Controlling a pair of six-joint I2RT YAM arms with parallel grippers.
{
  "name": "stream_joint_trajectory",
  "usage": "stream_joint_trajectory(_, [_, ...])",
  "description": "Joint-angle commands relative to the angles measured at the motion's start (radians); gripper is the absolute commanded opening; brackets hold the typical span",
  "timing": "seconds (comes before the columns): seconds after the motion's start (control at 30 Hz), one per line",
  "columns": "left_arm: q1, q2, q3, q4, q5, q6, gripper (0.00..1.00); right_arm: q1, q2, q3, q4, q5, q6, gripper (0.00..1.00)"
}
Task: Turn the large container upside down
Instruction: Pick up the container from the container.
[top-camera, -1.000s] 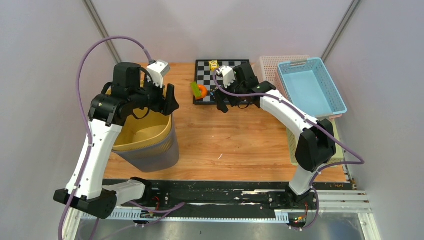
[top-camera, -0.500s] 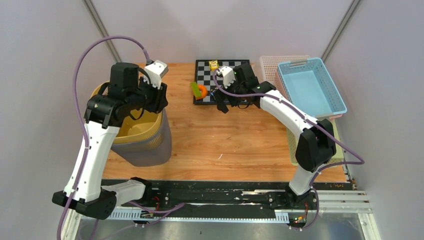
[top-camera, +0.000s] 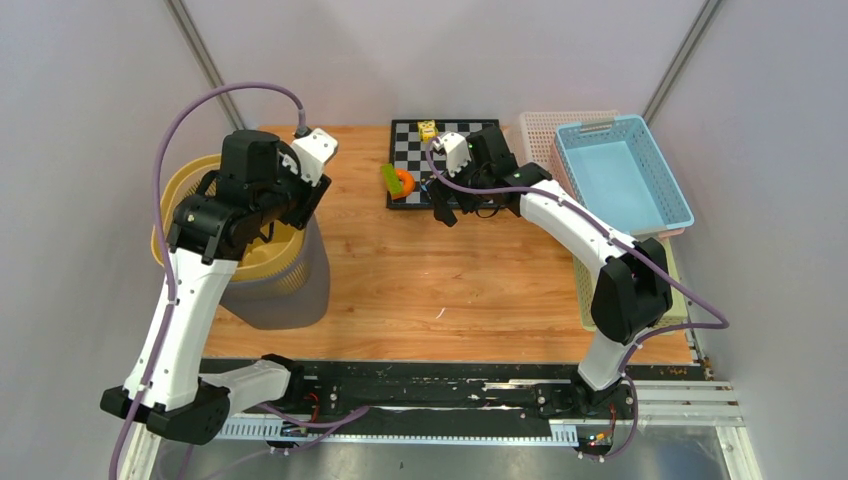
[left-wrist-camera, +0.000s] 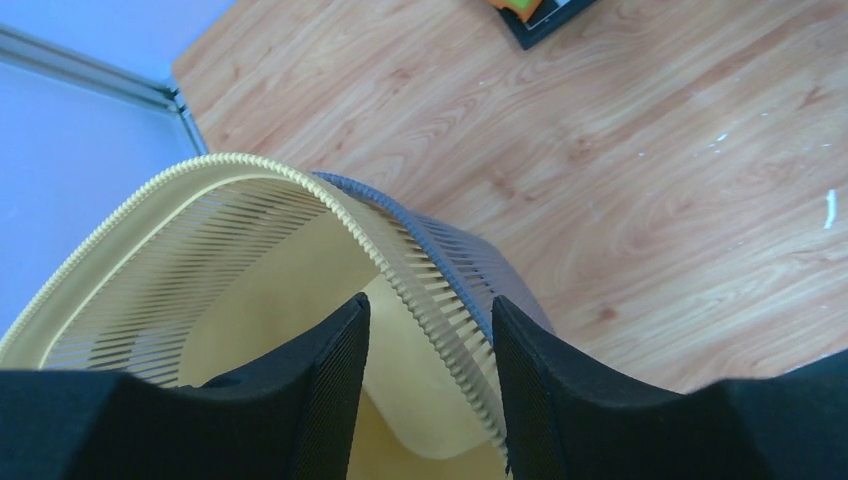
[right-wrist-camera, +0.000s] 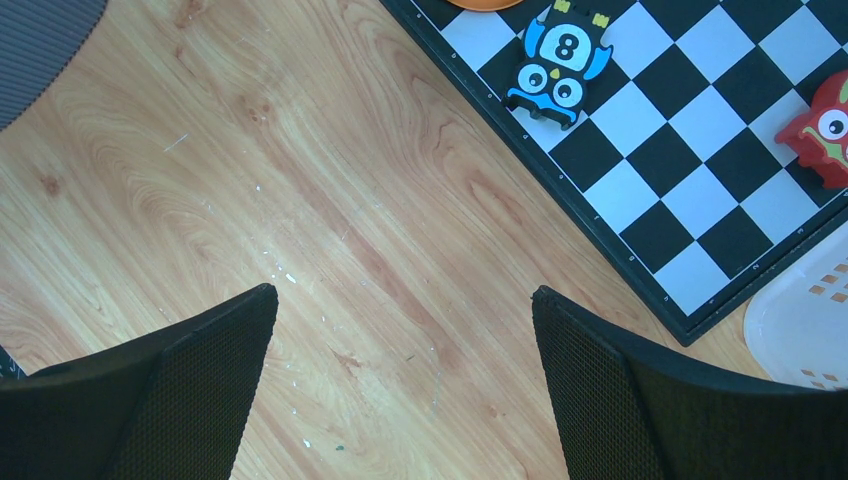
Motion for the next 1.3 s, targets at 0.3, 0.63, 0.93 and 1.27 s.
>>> stream_joint_trajectory(0.3, [0.005, 0.035, 0.001, -0.04, -0.129, -0.045, 0.51, 0.002, -0.046, -0.032, 0.012, -0.02, -0.005, 1.0])
stream_joint_trajectory(0.63, [0.005, 0.038, 0.055, -0.045, -0.147, -0.064, 0.0, 0.001, -0.055, -0.037, 0.017, -0.026, -0.004, 1.0])
stream_joint_trajectory(0.93, [0.005, 0.026, 0.149, 0.004, -0.203, -0.056, 0.0, 0.001, -0.057, -0.035, 0.019, -0.029, -0.003, 1.0])
stream_joint_trajectory(1.27, [0.005, 0.022, 0.217, 0.078, -0.258, 0.002, 0.0, 0.002, -0.06, -0.033, 0.02, -0.025, -0.003, 1.0])
